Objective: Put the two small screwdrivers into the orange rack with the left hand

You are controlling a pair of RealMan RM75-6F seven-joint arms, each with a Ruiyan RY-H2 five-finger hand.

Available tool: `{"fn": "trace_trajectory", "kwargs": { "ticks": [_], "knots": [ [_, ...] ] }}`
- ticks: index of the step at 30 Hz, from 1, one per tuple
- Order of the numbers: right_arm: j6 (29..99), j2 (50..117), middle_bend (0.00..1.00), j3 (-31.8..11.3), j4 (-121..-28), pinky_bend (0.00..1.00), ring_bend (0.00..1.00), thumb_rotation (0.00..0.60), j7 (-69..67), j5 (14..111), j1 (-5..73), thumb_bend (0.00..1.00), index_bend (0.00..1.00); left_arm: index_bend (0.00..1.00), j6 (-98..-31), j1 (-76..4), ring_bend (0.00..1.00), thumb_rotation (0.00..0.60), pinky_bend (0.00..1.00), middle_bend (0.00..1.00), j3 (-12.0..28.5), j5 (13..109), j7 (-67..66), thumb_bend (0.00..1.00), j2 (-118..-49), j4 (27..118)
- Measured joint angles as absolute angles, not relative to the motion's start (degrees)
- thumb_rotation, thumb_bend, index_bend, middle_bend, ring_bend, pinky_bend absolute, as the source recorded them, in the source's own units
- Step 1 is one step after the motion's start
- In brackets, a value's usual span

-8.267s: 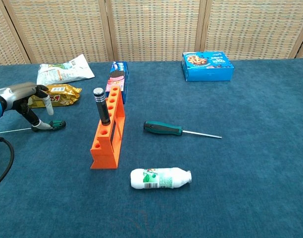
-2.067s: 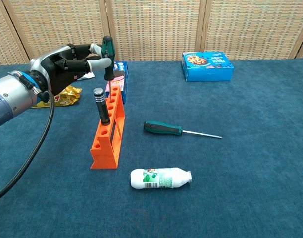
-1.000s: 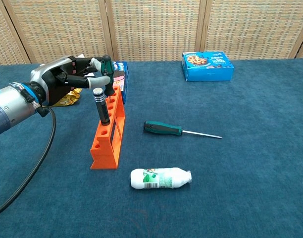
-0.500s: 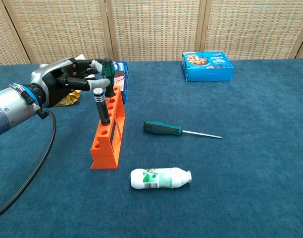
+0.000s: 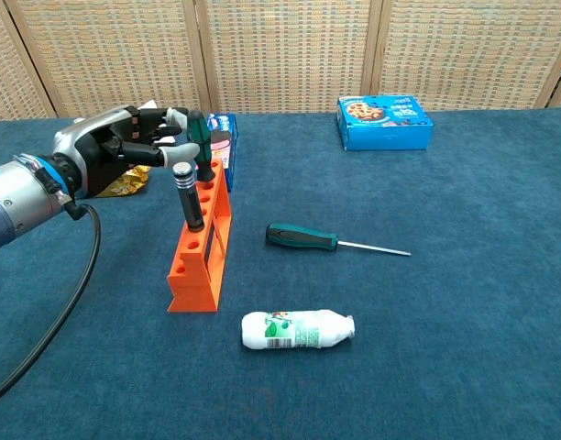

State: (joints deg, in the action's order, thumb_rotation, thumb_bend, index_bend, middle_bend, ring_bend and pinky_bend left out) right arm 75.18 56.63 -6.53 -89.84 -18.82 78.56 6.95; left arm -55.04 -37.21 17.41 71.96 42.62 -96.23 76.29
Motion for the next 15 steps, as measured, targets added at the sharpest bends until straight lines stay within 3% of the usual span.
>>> {"fn": "trace_trajectory", "kwargs": {
  "ticks": [9,15],
  "knots": [
    [75.3,56.6,0.0,-6.5,-90.0,0.0,0.0,0.6,-18.8,78.7,6.9,0.0,0.0,0.4,-55.6,-36.9,0.0,0.6,0.0,0.0,17.4,72.3,42.1,0.28,-95.5,77.4],
    [75.4,56.6,0.0,-6.5,-90.0,0.0,0.0,0.6,-18.8,78.8,6.9,0.0,0.0,0.3,-56.9,-36.2,0.0,0.6,0.0,0.0,17.9,72.6,42.7,0.24,-94.2,78.9]
  ]
}}
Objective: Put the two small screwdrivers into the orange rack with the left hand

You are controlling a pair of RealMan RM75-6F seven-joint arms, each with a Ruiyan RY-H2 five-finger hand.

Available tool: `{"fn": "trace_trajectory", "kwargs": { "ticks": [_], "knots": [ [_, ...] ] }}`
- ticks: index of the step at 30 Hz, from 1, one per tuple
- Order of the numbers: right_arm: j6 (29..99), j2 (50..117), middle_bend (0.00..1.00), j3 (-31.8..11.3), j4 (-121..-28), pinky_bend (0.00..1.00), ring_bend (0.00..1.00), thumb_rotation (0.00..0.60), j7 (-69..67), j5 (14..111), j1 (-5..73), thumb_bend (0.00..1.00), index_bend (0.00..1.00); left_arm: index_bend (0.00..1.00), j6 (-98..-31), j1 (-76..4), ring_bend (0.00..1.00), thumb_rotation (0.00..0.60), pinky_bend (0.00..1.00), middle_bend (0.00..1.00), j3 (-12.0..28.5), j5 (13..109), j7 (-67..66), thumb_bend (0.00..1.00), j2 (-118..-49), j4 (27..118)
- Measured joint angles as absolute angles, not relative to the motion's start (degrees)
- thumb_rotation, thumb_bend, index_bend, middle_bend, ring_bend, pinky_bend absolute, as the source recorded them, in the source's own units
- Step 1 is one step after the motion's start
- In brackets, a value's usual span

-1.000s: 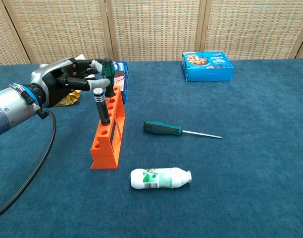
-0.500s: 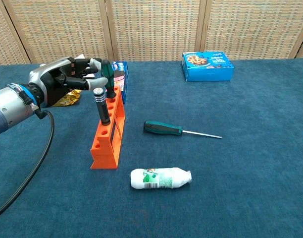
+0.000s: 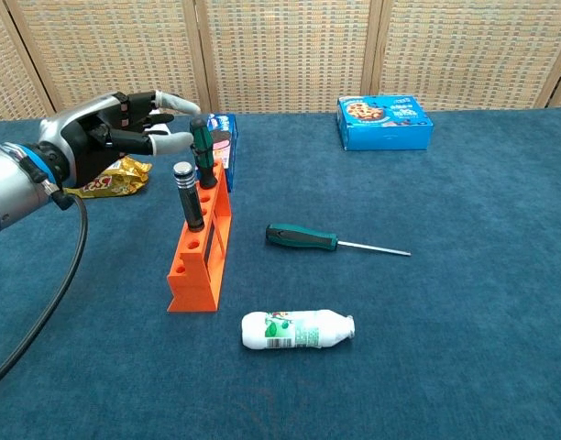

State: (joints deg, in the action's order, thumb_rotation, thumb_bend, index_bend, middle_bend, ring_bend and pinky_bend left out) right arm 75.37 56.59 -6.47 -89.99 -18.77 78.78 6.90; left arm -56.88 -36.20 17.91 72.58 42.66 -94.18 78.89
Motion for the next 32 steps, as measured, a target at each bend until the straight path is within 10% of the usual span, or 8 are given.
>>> {"fn": "trace_trajectory", "kwargs": {
  "ticks": [8,20,32],
  "knots": [
    [75.8,56.5,0.0,-6.3,-90.3,0.0,0.0,0.6,-18.5,79.3,6.8,0.0,0.0,0.01,-60.2,-33.0,0.0,0.6,0.0,0.0,17.9,75.3,40.4,0.1,-82.4,85.9],
    [78.2,57.2,0.0,-6.7,-90.3,0.0,0.0,0.6,-15.3,79.2,6.2,0.0,0.0,0.0,-71.4,-21.2,0.0,0.6,0.0,0.0,11.3,75.6,11.1,0.0,-66.0,93.7],
    [81.9,59.1,0.0,-7.3,-89.4,0.0,0.0,0.6,-10.9,79.6,5.4,0.0,0.0,0.0,-81.4,-11.3,0.0,0.6,0.0,0.0,5.1,77.4,7.0,0.0,-63.8,93.8]
  ]
}}
